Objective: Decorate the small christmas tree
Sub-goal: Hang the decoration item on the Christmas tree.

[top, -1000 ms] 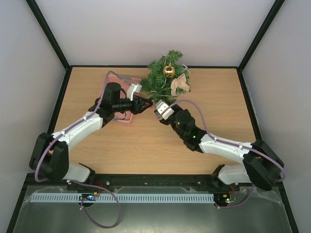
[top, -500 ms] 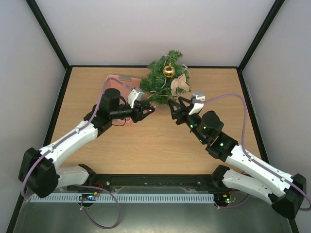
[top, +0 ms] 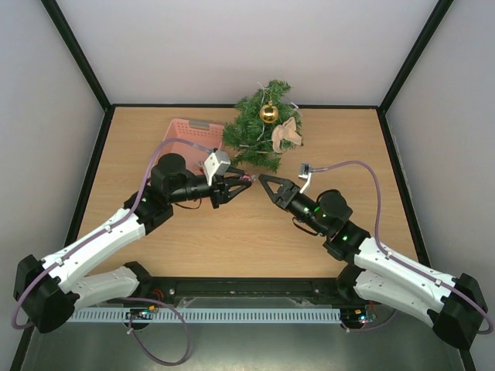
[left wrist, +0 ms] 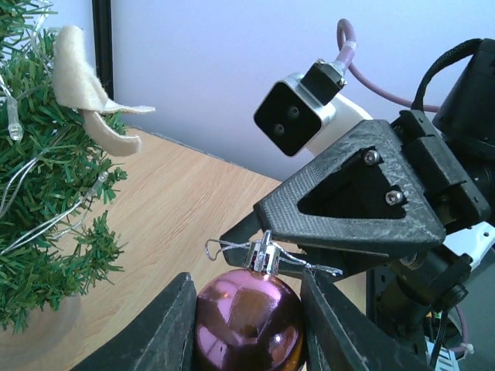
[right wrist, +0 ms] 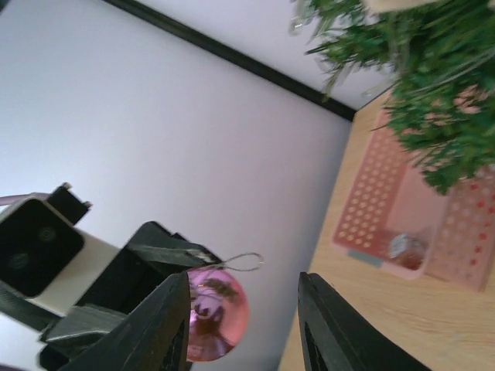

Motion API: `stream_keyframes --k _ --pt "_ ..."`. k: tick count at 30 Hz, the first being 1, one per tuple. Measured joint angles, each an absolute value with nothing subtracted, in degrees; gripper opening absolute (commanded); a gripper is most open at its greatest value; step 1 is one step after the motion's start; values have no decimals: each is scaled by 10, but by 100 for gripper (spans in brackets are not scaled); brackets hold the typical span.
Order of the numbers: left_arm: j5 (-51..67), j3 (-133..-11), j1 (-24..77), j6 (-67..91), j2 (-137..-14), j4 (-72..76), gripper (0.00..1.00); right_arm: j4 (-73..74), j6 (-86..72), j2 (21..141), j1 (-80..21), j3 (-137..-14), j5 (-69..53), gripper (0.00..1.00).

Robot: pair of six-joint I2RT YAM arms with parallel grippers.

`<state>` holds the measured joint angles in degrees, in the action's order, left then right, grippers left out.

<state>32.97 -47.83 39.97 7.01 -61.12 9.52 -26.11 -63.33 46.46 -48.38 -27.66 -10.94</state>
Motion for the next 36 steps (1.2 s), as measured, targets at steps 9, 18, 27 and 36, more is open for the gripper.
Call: stream_keyframes --k 9,18,27,36 --pt "336 -478 410 49 -592 86 33 -311 -701 455 -484 -277 -172 49" --pt "359 -478 419 61 -591 101 33 -315 -734 448 -484 -276 -166 59" --pt "392 -475 423 133 -589 182 33 -396 -748 416 -484 -246 -161 66" --pt "408 -472 428 178 -589 236 33 -445 -736 414 -484 -246 -180 52"
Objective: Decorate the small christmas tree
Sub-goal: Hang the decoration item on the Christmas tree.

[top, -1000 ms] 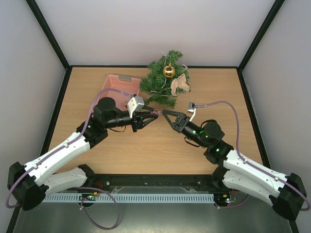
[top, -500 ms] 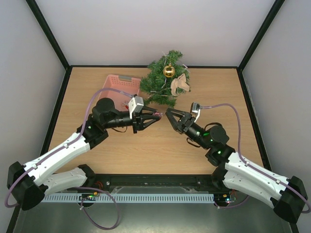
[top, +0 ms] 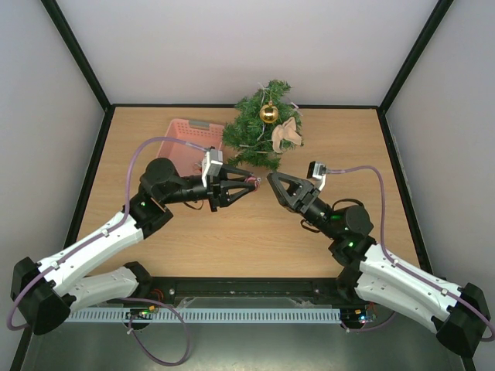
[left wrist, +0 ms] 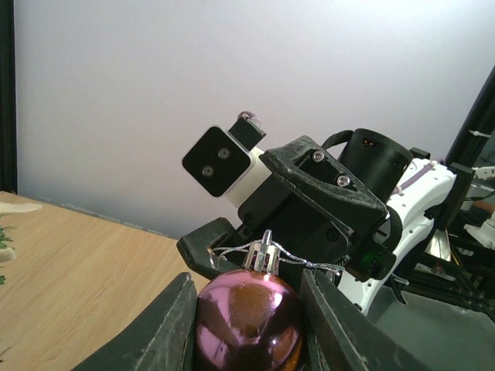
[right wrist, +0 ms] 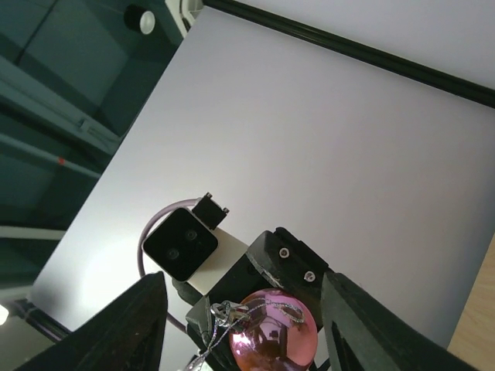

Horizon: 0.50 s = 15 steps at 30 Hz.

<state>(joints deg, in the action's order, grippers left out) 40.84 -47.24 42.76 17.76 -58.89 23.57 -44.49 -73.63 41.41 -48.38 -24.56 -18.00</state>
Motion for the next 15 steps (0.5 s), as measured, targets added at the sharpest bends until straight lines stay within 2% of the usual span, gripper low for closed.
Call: stream_keyframes --k 10,11,15 --pt "414 -472 432 196 -589 253 32 -467 -713 428 -484 -246 -196 50" --pt "414 -472 432 197 -589 254 32 -467 -711 432 -484 -246 -197 48" --pt "415 -472 432 198 -589 256 32 -470 -701 440 -484 -246 -202 29"
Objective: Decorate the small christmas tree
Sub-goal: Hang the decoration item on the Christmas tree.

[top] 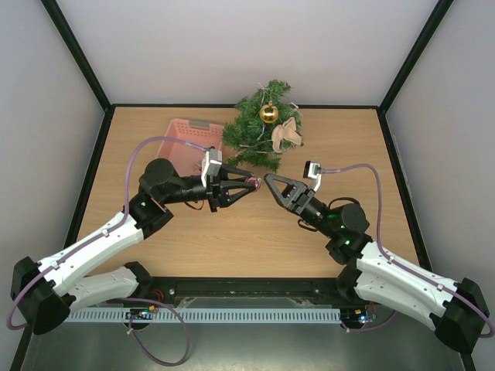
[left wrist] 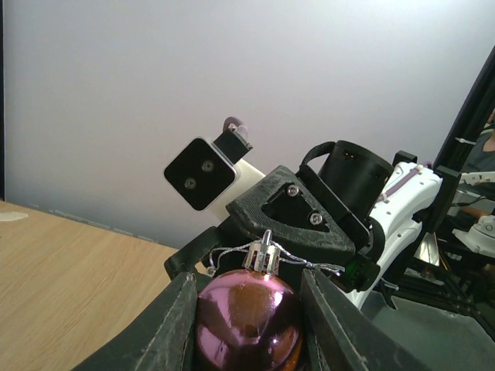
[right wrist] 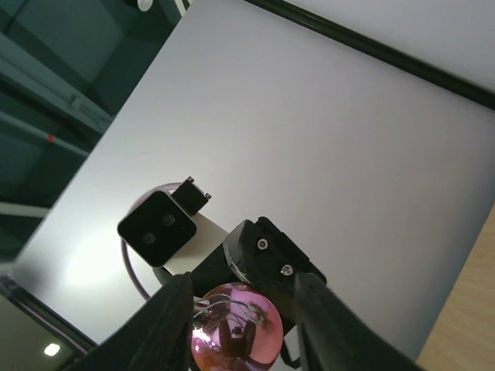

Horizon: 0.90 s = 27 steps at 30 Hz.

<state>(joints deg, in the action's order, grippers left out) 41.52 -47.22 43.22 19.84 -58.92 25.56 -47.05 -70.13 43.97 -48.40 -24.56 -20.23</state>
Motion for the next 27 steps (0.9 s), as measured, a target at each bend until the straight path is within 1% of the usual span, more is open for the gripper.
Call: stream_keyframes --k 1,2,3,5,6,15,17,19,27 --pt "415 -472 432 199 -589 256 32 -471 -700 440 -484 -246 -204 22" --pt "415 -472 432 198 -589 256 32 -472 -695 440 -485 -246 -206 18" --pt "416 -472 432 198 -589 256 32 -473 -691 440 -485 -246 -206 12" --pt "415 -472 433 198 -589 256 31 -476 -686 439 -487 -246 -207 4" --pt "416 -472 433 198 -589 256 31 -476 -682 439 -488 -246 -207 2" --pt "412 -472 435 190 -589 247 29 -468 -651 422 -489 -246 -201 2" --pt "403 -472 435 184 -589 239 32 -454 -633 411 -489 -246 -192 2" --pt "392 -472 435 177 -591 227 32 -426 -604 399 -489 -248 -178 2" --pt "346 -472 435 159 -613 182 30 -297 -464 391 -489 -292 -122 2"
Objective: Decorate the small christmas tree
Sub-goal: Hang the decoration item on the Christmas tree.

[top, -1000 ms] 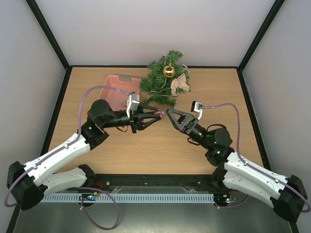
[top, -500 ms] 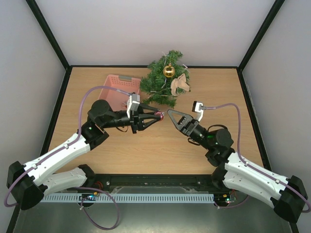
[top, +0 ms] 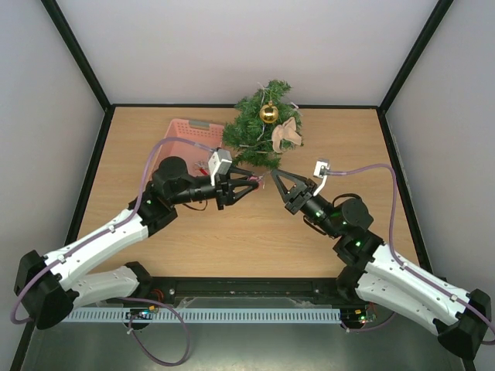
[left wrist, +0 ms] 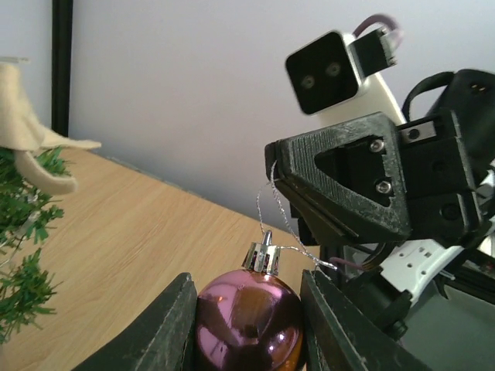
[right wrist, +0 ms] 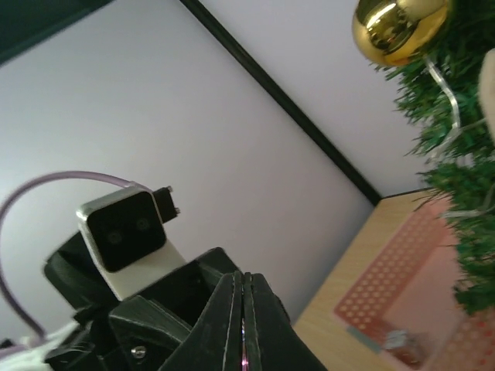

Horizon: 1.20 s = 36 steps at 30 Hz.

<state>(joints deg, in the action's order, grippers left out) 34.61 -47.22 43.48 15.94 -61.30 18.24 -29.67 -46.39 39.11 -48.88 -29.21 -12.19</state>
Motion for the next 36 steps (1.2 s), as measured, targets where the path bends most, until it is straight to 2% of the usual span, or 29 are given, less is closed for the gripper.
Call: stream_keyframes --k 13,17,19,21,23,31,36 --pt "288 -472 434 129 -643 138 29 -212 -264 440 -489 -314 -86 2" --pt "280 -472 433 107 -644 125 28 -207 -239 439 -489 -314 -82 13" --pt "279 -472 433 94 -644 118 28 -196 -234 437 -489 -315 -75 22" --pt "277 -472 433 83 -644 114 28 -186 -242 431 -489 -316 -68 33" --pt "273 -472 433 74 -644 110 29 -179 -262 422 -489 -317 -57 39" --pt "263 -472 433 67 -644 114 29 -218 -396 377 -489 -287 -46 40" --pt "260 -472 433 74 -643 135 28 -253 -492 416 -489 -282 -57 43"
